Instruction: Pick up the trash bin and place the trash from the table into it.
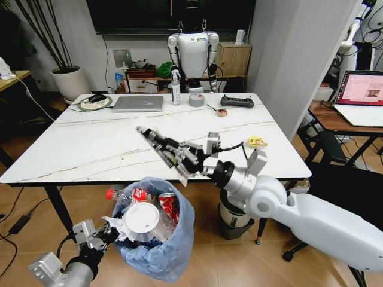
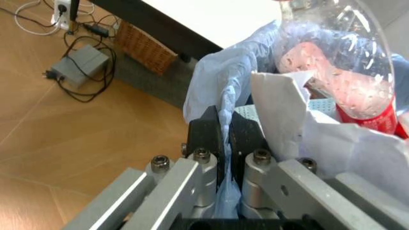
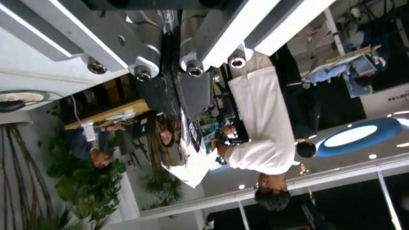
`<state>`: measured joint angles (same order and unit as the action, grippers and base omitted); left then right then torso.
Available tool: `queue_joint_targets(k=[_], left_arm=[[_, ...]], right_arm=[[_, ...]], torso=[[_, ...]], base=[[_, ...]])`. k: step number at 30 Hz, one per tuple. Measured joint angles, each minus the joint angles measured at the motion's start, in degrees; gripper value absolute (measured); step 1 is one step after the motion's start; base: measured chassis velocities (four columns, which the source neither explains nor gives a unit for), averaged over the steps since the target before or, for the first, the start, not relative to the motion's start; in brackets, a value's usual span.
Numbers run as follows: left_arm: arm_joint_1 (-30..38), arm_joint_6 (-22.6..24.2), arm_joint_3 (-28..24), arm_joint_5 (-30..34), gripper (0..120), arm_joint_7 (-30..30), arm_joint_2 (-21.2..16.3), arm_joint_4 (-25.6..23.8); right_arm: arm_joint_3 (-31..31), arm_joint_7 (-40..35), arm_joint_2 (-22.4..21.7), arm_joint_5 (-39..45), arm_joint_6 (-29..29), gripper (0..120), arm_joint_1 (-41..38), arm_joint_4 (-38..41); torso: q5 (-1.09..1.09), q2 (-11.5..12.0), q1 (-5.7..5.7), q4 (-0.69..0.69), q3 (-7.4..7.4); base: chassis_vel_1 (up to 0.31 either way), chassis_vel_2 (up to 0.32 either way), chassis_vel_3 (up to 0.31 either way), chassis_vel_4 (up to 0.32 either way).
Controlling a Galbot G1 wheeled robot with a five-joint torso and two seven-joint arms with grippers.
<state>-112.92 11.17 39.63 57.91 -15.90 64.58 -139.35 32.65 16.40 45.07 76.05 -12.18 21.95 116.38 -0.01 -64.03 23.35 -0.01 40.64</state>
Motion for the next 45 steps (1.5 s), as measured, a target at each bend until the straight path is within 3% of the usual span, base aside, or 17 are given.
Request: queue_joint_targets(k=[5,17,45], left_arm=[[0.4,-0.1,0.3,0.3,0,0.3,0.2,0.0],[1.0,-0.1,-0.2,0.5,0,0.3,0.3,0.3],[1.4,-0.1,0.2,1.4,0,-0.1,0.1,0.3]], right_arm=[[4.8,0.7,3.6,-1.1,-0.3,0,-2.9,-3.5],[9.4,0.8,6.9,-1.0,-0.7,0,-7.5,-6.4],[13.8,2.8,7.2,-4.4,-0.9,0,-7.4,-9.8]], torso=[[0.00,0.0,0.00,0.00,0.01],[-0.01,0.0,0.00,0.00,0.01],[0.01,0.0,0.00,0.00,0.00]], base=[[0.000,0.000,0.000,0.000],[0.000,0.000,0.000,0.000],[0.000,0.000,0.000,0.000]])
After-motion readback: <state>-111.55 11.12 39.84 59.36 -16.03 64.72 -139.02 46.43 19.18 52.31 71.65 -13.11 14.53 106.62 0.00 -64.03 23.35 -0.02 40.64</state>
